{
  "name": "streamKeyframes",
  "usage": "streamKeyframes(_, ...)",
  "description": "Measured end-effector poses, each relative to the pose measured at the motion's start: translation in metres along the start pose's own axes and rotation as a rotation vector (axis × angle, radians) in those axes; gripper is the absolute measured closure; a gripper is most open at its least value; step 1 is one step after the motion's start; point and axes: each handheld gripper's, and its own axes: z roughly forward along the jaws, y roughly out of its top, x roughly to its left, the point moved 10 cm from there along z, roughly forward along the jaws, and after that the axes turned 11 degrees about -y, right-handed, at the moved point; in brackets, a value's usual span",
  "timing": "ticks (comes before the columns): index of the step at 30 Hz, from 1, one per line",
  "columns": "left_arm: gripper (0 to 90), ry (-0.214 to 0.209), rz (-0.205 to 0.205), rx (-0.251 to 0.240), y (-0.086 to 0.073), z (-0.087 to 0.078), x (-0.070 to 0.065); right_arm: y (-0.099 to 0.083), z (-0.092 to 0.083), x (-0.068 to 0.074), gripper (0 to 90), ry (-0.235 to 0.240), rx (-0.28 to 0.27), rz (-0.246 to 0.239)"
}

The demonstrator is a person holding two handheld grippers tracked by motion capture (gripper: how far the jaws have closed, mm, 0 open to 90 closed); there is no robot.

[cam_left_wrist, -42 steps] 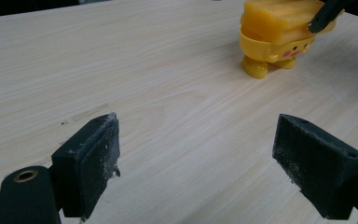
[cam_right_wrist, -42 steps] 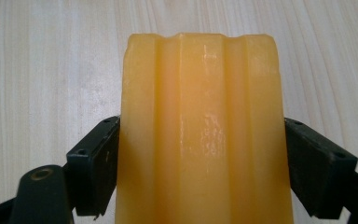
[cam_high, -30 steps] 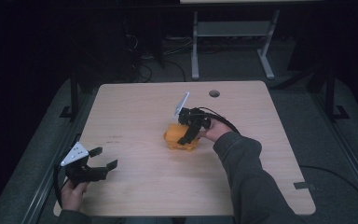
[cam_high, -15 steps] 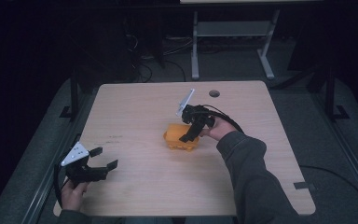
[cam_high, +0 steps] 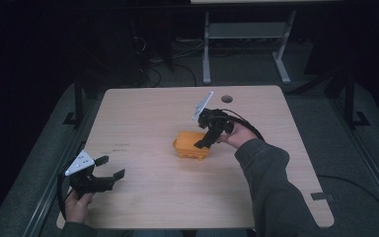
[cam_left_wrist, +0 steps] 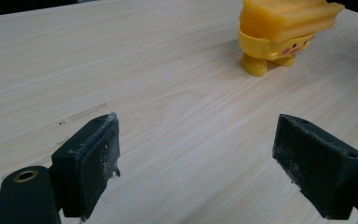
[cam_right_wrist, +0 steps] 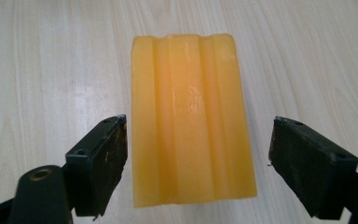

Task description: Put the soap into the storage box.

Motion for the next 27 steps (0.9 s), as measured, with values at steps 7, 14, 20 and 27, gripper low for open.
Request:
streamKeyframes(7, 14.1, -0.001, 0.004, 0.001, 0.0, 0.0, 0.0, -0.001, -0.007, -0.001, 19.2, -0.004, -0.025, 0.022)
streamKeyframes(14, 14.1, -0.002, 0.002, 0.001, 0.0, 0.001, -0.001, -0.008, -0.011, -0.002, 18.7, -0.014, -0.015, 0.037)
streamKeyframes(20, 14.1, -0.002, 0.003, 0.004, 0.0, 0.001, -0.001, -0.01, -0.016, -0.004, 18.6, -0.025, -0.024, 0.047)
streamKeyframes(27, 14.1, -0.002, 0.005, 0.004, 0.0, 0.001, -0.001, -0.016, -0.022, -0.006, 18.7, -0.03, -0.03, 0.059)
